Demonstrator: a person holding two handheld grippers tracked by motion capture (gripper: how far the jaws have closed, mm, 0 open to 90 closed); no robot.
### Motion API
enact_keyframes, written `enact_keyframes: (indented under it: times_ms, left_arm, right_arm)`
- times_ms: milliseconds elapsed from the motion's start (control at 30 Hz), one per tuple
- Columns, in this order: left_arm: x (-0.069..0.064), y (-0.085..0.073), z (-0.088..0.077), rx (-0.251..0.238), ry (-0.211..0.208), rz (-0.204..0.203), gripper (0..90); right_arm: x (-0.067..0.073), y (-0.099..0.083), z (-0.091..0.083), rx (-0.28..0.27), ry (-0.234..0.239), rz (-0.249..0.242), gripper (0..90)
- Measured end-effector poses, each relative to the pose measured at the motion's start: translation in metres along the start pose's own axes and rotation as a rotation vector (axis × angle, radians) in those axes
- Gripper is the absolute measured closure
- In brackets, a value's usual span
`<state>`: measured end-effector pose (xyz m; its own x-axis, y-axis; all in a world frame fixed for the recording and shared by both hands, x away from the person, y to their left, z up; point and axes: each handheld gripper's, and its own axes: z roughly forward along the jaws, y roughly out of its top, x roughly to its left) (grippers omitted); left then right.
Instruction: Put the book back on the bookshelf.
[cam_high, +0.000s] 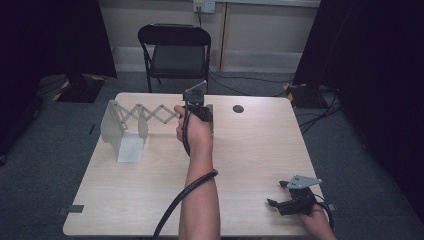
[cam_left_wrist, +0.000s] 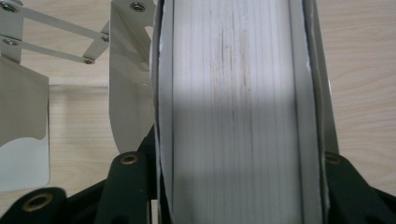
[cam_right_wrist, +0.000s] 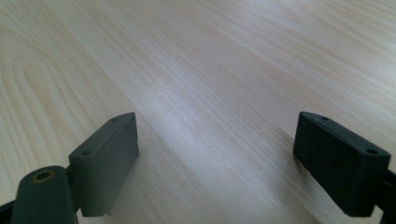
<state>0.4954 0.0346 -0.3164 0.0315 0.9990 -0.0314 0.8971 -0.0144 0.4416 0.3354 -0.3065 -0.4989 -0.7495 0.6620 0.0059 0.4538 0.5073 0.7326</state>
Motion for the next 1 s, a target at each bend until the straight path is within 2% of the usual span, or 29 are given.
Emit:
enact_keyframes:
  times_ms: [167, 233, 400, 467, 567, 867, 1000]
  left_arm:
    - [0.002, -0.001, -0.002, -0.013, 0.000, -0.011, 46.8]
    - [0.003, -0.002, -0.004, -0.011, -0.001, -0.001, 45.2]
    - [0.003, -0.005, -0.005, -0.023, 0.006, -0.005, 41.5]
    - [0.003, -0.005, -0.007, -0.019, 0.006, 0.014, 39.5]
    - [0.005, -0.007, -0.008, -0.022, 0.004, 0.008, 37.1]
    - [0.009, -0.010, -0.011, -0.019, 0.015, 0.025, 28.7]
    - [0.010, -0.011, -0.010, -0.030, -0.001, 0.029, 24.5]
  right_arm:
    - [0.000, 0.000, 0.000, -0.002, 0.000, -0.003, 13.6]
    - [0.000, 0.000, 0.000, -0.001, 0.000, -0.002, 13.6]
    - [0.000, 0.000, 0.000, -0.001, 0.000, -0.001, 13.6]
    - [0.000, 0.000, 0.000, -0.001, 0.000, -0.001, 13.6]
    - [0.000, 0.000, 0.000, -0.001, 0.000, -0.001, 13.6]
    - [0.000, 0.000, 0.000, -0.001, -0.001, -0.001, 13.6]
    - [0.000, 0.000, 0.000, 0.001, 0.000, 0.001, 13.6]
